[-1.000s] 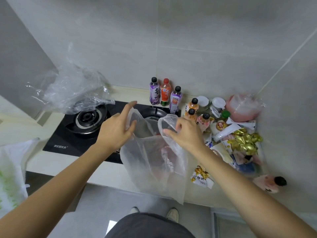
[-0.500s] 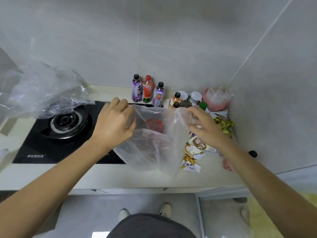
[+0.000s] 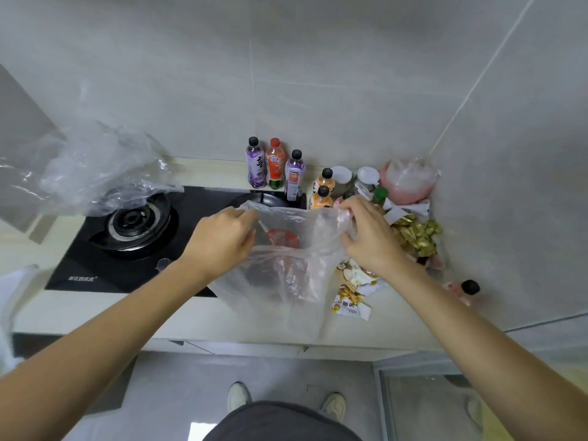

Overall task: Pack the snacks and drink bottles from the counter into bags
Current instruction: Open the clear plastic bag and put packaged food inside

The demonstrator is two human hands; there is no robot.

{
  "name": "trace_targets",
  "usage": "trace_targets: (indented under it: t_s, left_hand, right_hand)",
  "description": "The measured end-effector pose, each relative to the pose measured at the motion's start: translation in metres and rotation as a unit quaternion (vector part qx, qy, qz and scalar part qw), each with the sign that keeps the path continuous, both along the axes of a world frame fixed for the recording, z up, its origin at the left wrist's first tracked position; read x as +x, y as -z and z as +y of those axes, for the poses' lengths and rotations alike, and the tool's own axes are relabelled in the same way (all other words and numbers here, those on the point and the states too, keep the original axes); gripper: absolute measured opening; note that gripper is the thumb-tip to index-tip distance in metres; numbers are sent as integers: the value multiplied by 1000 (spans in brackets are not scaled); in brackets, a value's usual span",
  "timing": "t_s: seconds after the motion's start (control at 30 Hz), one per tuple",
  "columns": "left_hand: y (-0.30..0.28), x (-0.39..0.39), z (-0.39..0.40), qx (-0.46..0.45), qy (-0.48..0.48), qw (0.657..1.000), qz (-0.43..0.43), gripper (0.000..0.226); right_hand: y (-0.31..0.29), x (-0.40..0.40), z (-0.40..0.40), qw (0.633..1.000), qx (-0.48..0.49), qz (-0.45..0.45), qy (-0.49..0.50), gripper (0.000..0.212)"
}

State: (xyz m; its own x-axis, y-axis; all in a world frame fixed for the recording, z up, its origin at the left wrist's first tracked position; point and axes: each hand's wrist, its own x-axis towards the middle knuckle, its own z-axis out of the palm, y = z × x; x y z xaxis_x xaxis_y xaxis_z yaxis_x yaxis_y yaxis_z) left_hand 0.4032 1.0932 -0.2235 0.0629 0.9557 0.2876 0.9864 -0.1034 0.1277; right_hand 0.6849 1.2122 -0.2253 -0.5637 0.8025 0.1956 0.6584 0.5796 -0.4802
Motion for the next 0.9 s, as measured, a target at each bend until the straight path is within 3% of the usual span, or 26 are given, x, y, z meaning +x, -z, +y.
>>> trace_targets:
  t_s: [0.13,0.23,0.33,0.4,0.53,0.6,0.67,0.7,0.73,0.8,0.9]
  left_hand:
    - [-7,17,6,7,-38,998,57,5]
    - [-16,23,11,17,-63,992,105,2]
    - [-24,27,15,41,-47,992,114,11]
    - [-22,28,16,17,-20,994,107,11]
    - [-8,27,16,-71,29,994,74,6]
    - [-5,30,18,-117,32,992,42,6]
    - [1,29,23,-138,48,989,24,2]
    - [2,29,25,-136,63,988,18,5]
    - [4,27,28,-123,91,988,22,9]
    - [16,19,33,-126,141,977,95,13]
    - [28,9,38,-229,99,954,164,9]
  right_hand:
    - [0,13,14,995,-13,37,-93,70]
    - [-1,21,31,989,32,38,-136,52]
    - [-11,26,42,987,37,-24,-156,23]
    - [-9,25,43,983,24,-74,-166,25]
    - [5,16,39,979,77,-78,-170,43]
    - [14,11,37,969,108,-97,-202,35]
    - [21,5,37,959,120,-134,-221,12]
    - [26,2,37,953,131,-149,-229,15]
    - [32,0,38,947,139,-156,-242,33]
    - [44,-5,41,937,159,-174,-257,56]
    - [57,-12,43,910,188,-269,-254,60]
